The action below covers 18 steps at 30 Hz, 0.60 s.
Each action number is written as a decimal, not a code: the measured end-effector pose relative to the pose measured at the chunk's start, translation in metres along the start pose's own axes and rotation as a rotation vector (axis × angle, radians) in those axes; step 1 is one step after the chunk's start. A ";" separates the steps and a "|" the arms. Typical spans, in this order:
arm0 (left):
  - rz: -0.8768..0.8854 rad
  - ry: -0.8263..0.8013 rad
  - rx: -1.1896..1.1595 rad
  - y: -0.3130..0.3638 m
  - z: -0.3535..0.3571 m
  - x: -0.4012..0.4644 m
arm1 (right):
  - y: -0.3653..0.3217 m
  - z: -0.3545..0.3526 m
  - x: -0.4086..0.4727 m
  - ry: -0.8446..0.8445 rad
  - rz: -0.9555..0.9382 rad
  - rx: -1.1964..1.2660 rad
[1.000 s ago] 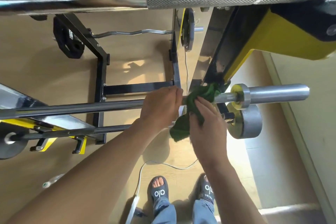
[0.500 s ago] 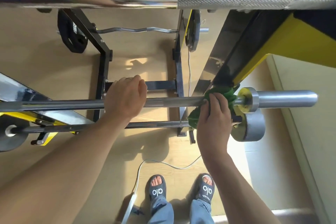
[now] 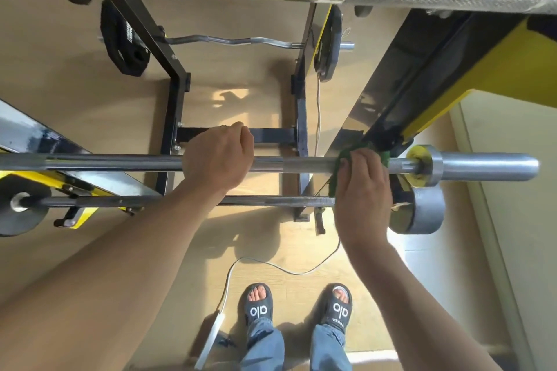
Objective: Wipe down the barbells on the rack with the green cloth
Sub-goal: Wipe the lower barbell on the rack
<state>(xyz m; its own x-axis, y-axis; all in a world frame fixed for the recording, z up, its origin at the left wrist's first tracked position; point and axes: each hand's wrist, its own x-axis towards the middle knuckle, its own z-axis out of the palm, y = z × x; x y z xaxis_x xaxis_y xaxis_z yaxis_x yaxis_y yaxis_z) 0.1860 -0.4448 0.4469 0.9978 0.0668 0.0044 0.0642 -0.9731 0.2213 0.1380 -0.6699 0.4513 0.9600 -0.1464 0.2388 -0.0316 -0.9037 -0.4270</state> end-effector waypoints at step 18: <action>0.012 0.038 0.002 0.000 0.002 -0.003 | -0.066 0.038 -0.017 -0.098 -0.176 0.178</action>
<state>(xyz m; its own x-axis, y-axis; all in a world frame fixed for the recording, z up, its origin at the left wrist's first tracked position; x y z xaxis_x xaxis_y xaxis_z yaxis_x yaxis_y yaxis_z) 0.1826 -0.4456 0.4448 0.9970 0.0631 0.0443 0.0520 -0.9743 0.2193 0.1349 -0.5925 0.4421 0.9690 0.0544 0.2408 0.1792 -0.8258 -0.5348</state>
